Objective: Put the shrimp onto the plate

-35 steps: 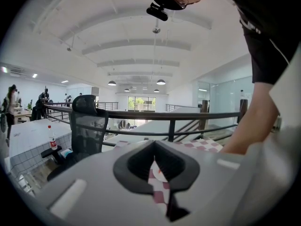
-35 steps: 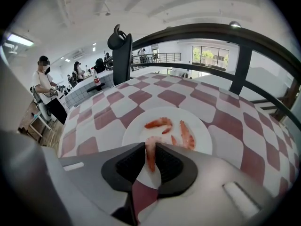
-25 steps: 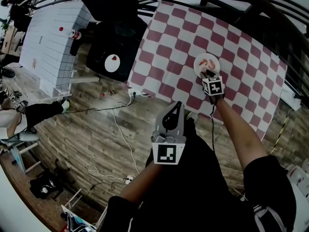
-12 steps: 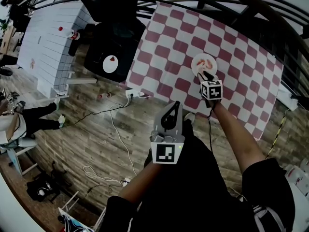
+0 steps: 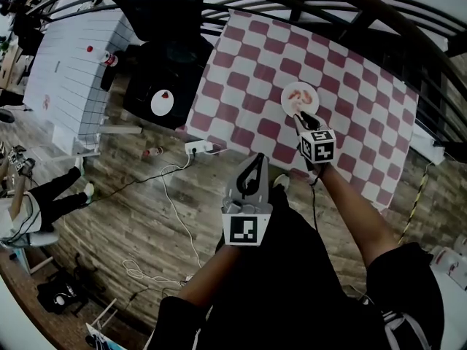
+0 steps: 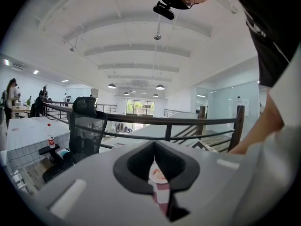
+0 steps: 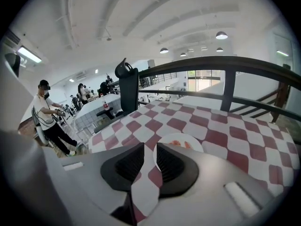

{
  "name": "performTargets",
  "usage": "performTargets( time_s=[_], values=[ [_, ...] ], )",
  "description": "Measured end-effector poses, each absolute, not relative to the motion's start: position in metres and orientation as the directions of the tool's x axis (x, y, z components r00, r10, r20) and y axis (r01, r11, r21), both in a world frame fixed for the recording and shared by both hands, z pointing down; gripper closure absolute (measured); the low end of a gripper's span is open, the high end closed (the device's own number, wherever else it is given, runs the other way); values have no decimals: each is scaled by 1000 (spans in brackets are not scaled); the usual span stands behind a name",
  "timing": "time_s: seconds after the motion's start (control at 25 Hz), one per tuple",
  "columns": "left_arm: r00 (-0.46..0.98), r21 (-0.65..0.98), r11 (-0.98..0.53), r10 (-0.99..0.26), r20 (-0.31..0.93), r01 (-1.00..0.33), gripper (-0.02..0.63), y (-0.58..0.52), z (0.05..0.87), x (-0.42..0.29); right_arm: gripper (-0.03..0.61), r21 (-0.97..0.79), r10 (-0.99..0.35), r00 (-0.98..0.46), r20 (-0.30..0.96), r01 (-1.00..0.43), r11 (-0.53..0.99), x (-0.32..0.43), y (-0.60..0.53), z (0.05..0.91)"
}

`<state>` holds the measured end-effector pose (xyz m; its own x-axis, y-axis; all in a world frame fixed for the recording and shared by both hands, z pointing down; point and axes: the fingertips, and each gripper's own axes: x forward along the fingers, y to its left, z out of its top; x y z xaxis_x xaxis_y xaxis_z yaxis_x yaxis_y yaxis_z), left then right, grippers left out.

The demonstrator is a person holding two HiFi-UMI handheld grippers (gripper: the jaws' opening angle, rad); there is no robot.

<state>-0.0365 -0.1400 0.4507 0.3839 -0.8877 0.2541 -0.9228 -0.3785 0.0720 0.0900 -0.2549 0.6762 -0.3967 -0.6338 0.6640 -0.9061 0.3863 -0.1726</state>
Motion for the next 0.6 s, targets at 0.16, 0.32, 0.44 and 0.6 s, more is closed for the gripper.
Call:
performTargets(
  time_s=[0.16,0.32,0.44,0.6],
  values=[
    [400,57,-398,-885,240,-916,604,-133,448,-36,526,-164,-697,-374,612,-922,351,93,-245,643],
    [410,66,-406,-880,240,-911,604,-129,447,-34,560,-142,-746,-356,562,-931,337,96,-233,607],
    [421,61,-418,-880,222,-906,604,-127,441,-33,578,-147,-768,-368,525,-927,344,93,-219,581],
    [444,70,-440,-871,211,-895,604,-125,436,-29,578,-144,-801,-359,479,-932,332,95,-197,547]
  ],
)
